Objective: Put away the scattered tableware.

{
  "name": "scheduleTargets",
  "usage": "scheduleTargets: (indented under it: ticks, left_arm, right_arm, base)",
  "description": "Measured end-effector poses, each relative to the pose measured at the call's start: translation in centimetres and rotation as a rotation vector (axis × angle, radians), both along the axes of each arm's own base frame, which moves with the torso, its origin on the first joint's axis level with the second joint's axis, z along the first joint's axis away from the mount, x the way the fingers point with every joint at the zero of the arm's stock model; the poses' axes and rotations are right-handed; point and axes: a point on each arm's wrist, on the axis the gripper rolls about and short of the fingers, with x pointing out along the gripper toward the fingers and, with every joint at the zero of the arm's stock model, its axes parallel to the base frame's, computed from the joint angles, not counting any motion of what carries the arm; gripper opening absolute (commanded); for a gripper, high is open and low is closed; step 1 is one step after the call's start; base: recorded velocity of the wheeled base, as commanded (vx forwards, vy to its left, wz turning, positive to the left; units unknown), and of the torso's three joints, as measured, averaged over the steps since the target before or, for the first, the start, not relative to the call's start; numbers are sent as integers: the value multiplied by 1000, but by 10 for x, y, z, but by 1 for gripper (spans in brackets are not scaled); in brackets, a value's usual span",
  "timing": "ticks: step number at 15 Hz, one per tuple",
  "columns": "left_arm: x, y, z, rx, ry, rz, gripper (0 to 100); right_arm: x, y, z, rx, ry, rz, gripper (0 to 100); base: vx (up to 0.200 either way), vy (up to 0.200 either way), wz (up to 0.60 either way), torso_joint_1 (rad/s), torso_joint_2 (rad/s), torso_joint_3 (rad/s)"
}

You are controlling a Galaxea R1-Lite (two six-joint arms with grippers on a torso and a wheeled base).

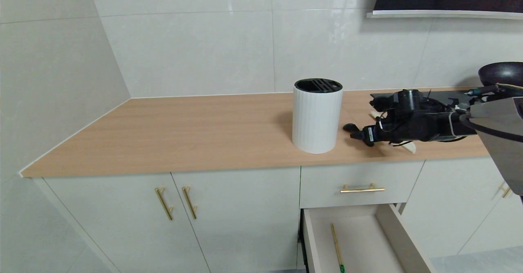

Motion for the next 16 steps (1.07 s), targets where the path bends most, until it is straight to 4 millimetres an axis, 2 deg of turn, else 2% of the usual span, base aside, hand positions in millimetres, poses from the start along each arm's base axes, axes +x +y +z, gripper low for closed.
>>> scheduleTargets:
  ticks: [16]
  left_arm:
    - [0, 0, 0, 0, 0, 0, 100]
  right_arm:
    - [15, 2, -15, -16, -12, -11, 100]
  base:
    - [0, 0, 0, 0, 0, 0]
